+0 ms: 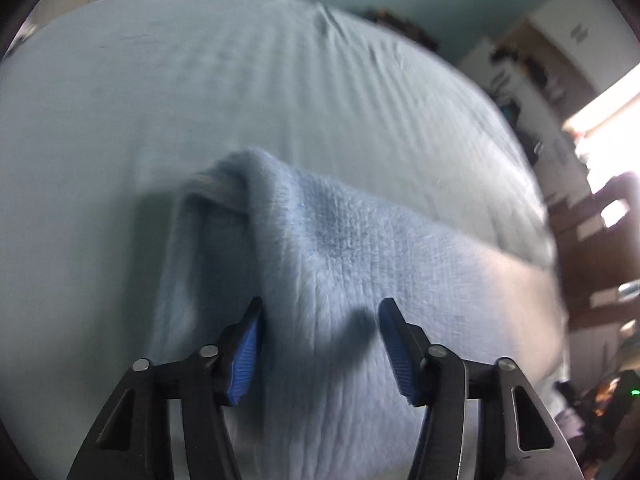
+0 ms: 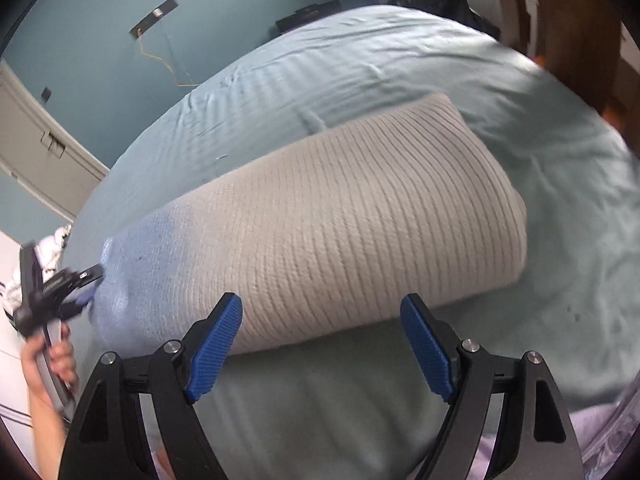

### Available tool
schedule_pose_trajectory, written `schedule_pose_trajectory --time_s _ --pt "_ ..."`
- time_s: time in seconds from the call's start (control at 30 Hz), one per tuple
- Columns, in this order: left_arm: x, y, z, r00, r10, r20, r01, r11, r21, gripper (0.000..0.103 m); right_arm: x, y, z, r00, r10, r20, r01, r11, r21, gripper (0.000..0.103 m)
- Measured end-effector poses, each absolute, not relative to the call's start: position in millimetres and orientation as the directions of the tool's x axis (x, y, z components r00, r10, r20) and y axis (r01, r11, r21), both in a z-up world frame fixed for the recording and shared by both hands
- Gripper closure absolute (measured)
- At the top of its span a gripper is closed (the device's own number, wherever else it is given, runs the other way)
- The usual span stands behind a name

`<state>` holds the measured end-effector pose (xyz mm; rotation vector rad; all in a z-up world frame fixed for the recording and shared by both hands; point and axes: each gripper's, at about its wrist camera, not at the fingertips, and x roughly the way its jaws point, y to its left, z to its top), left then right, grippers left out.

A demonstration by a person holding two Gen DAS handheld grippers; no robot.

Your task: Fold small clothes

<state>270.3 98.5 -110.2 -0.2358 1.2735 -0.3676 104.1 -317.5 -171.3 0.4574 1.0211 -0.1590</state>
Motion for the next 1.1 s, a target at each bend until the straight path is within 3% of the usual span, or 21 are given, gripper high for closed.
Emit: schedule_pose_trajectory --time_s 0.07,0.13,0.17,0.3,0.37,0.4,0.5,0.57,0.7,0.73,0.83,0.93,1.03,1.1 --pt "279 92 -124 0.207 -0.366 -0.907 0.106 0.930 -0.351 0.049 104 -315 -174 0.515 0.085 -0.853 0.335 0.896 0.292 0.024" --pt "283 97 -125 0.202 -0.423 -0.883 0.069 0.906 -0.418 0.076 105 -316 -179 0.499 0.094 -0.862 0.339 0.894 0.294 0.024" --pt "281 101 -121 0.198 -0.444 -0.874 0.049 0.895 -0.443 0.080 104 -315 -180 0.500 0.098 -0.860 0.340 0.892 0.299 0.024" --pt "265 120 -94 0.248 -0.530 -0.811 0.017 0.840 -0.543 0.083 100 -321 -173 0.551 0.093 -0.829 0.343 0.881 0.327 0.024" --pt "261 115 -99 0.268 -0.474 -0.839 0.040 0.875 -0.482 0.082 104 -321 -173 0.559 0.081 -0.825 0.342 0.884 0.319 0.024" --pt "262 106 -109 0.264 -0.416 -0.870 0.067 0.908 -0.414 0.081 107 -320 -174 0.553 0.082 -0.829 0.340 0.887 0.314 0.024" --pt "258 89 -115 0.301 -0.297 -0.906 0.106 0.955 -0.278 0.058 115 -319 -180 0.534 0.081 -0.842 0.335 0.894 0.299 0.024" --pt "252 77 -92 0.334 -0.199 -0.921 0.103 0.979 -0.174 0.022 119 -318 -182 0.525 0.067 -0.849 0.328 0.904 0.275 0.024" --pt "212 59 -33 0.516 -0.173 -0.839 0.168 0.981 -0.099 0.010 127 -310 -186 0.511 0.007 -0.860 0.292 0.939 0.181 0.024" --pt "196 50 -24 0.558 -0.181 -0.810 0.203 0.976 -0.078 0.000 130 -306 -187 0.509 -0.009 -0.861 0.277 0.948 0.154 0.024" --pt "166 18 -33 0.601 -0.169 -0.782 0.304 0.952 0.029 0.000 138 -300 -194 0.493 -0.035 -0.869 0.259 0.960 0.108 0.024" --pt "164 2 -90 0.518 -0.041 -0.854 0.313 0.939 0.145 0.000 139 -294 -207 0.468 -0.067 -0.881 0.212 0.977 0.038 0.019" --pt "154 12 -108 0.599 -0.074 -0.798 0.274 0.954 0.117 0.000 141 -291 -220 0.419 -0.084 -0.904 0.188 0.982 -0.004 0.017" --pt "156 13 -107 0.590 -0.062 -0.805 0.270 0.955 0.124 0.000 141 -290 -218 0.422 -0.099 -0.901 0.189 0.982 -0.019 0.017"
